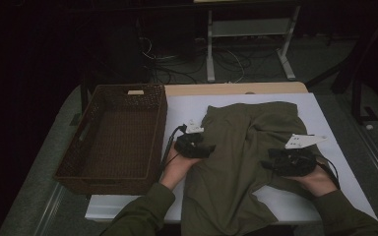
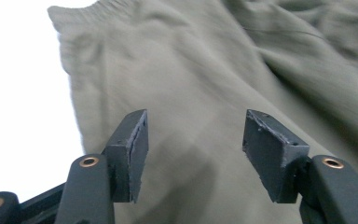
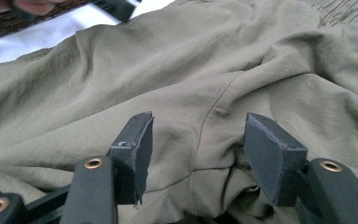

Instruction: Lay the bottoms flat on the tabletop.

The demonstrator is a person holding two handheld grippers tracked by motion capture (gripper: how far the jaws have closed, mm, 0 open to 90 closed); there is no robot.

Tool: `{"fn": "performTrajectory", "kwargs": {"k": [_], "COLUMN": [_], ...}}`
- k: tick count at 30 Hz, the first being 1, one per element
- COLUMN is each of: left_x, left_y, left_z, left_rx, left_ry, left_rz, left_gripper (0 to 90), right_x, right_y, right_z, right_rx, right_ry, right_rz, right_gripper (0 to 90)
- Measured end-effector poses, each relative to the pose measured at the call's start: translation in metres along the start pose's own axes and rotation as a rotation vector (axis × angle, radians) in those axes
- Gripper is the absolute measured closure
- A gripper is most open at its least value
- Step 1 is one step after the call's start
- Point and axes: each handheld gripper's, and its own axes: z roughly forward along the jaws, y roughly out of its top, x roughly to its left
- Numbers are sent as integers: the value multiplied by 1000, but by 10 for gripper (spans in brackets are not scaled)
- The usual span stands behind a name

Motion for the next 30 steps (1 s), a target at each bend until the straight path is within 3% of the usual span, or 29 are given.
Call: {"fn": "performTrajectory", "kwargs": {"k": [2,6,12,16,18,20,24,26,30], "left_x": [7,22,40,50,53,54,54,53,57], "left_y": [6,16,27,33,33,32,30,29,32], "left_z": [7,25,49,59,63,67,71,72,66], "left_rx": [2,3,38,64,66,80,101,110,106], "left_ry": [37,83,165,183,168,144,136,155,233], "left_rz": [5,-29,-22,-32,-43,-44,-40,-18,0], "left_gripper": [419,447,504,553,593,656,812,881,888], "right_x": [0,0,-1,-1,-1,-1,-1,-1,-1], "right_y": [0,0,0,-1,-1,-1,-1,-1,-1], "right_z": [0,0,0,0,0,0,0,0,-1], "right_rx": [0,1,-2,-4,-5,-5,-6,-7,-9], "right_ry": [1,3,6,9,9,9,8,8,5], "right_rz": [0,3,7,8,9,9,9,8,7], "right_gripper": [422,422,422,422,422,422,422,422,423]}}
